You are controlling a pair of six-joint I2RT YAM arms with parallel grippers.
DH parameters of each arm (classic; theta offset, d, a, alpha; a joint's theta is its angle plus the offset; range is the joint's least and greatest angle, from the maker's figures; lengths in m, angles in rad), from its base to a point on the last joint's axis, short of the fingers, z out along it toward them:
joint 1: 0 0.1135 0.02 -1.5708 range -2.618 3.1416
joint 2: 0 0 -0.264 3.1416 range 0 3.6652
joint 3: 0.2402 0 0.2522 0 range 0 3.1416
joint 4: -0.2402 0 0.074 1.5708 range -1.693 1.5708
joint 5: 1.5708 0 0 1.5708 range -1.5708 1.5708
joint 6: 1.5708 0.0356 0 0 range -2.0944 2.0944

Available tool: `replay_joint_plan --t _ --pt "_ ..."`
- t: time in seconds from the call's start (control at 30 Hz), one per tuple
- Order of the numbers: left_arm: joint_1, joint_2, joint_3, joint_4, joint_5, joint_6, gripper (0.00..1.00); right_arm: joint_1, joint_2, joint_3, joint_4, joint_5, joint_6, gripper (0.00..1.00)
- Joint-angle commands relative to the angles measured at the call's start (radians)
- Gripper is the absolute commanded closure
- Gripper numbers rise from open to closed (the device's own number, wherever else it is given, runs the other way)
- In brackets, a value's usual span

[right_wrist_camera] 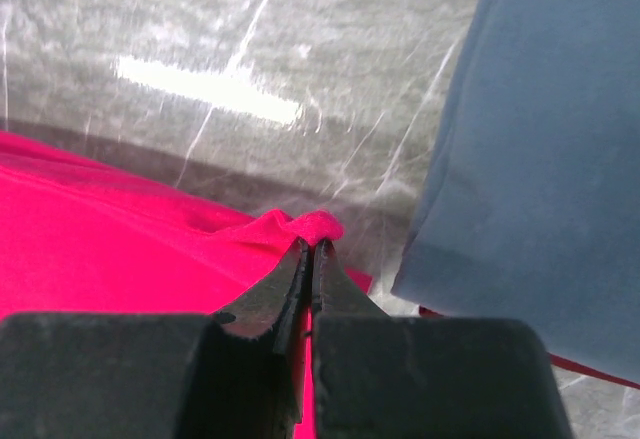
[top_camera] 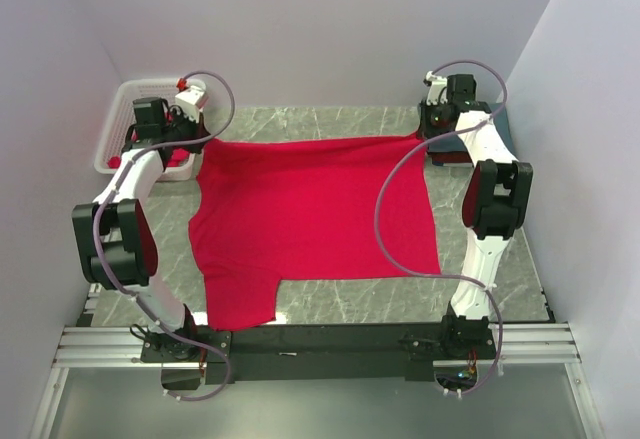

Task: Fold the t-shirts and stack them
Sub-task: Fold the tshirt

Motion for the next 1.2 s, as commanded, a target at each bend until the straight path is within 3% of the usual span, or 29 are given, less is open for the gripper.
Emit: replay_joint_plan --t 0.0,0.4,0.97,1.03,1.07,1.17 --pt "0.008 -0.082 -0.025 -0.025 0.020 0.043 0.99 -0.011 -0.059 -0.021 -0.022 -0.025 -0.039 1.00" --pt "0.008 -0.200 -0.157 -0.063 0.014 0.095 0.99 -0.014 -0.068 -0.067 -0.037 -0.069 -0.079 1.00" --pt "0.005 -0.180 -0.286 -0.108 -0.028 0.224 0.99 -0.014 -0.056 -0.140 -0.094 -0.079 -0.179 1.00" --pt "-0.003 -0.172 -0.297 -0.143 -0.039 0.276 0.99 -0.014 -0.056 -0.154 -0.104 -0.077 -0.196 0.93" --pt "-0.005 -0.168 -0.297 -0.166 -0.048 0.302 0.99 -0.015 -0.057 -0.160 -0.111 -0.074 -0.205 0.81" --pt "-0.006 -0.146 -0.269 -0.321 -0.030 0.435 0.86 -0.017 -0.079 -0.186 -0.152 -0.066 -0.237 0.62"
